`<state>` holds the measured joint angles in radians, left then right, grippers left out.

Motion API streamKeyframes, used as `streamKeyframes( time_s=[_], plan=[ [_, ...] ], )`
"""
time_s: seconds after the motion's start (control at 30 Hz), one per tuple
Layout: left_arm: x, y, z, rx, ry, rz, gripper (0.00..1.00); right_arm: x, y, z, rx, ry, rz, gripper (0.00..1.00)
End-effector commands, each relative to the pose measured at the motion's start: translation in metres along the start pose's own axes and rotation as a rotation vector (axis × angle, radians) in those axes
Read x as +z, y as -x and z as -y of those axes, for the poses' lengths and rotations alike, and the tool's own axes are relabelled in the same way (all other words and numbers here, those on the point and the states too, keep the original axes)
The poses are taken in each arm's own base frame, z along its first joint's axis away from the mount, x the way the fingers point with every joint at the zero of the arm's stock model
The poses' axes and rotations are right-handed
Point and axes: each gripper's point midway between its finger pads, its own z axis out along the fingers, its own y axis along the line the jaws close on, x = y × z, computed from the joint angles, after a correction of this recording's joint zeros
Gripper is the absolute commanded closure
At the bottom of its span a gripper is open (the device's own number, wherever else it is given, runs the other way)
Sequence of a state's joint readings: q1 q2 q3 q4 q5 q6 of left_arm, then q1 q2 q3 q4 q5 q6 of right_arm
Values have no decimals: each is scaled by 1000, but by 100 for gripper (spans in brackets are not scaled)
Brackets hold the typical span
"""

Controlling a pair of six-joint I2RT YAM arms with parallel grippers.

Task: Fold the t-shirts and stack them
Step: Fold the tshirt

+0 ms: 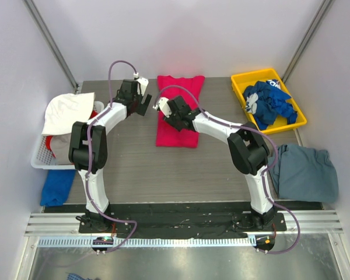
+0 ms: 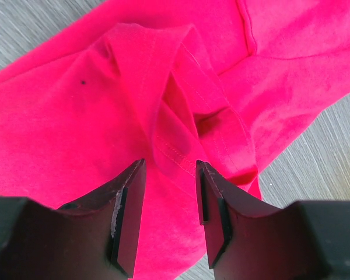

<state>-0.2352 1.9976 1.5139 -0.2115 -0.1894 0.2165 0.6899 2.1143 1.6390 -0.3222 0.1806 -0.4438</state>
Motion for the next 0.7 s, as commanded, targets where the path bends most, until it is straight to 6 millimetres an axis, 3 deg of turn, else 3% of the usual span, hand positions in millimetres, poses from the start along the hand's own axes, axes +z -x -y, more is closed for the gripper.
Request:
streamKeyframes(
  time_s=[0.0, 0.67],
  plan=[
    [-15, 30, -13, -25, 20, 104, 0, -28, 31, 11, 12, -34, 90, 53],
    [-11, 25, -13, -18, 21, 100, 0, 4, 23, 11, -16, -50, 56, 57]
  ],
)
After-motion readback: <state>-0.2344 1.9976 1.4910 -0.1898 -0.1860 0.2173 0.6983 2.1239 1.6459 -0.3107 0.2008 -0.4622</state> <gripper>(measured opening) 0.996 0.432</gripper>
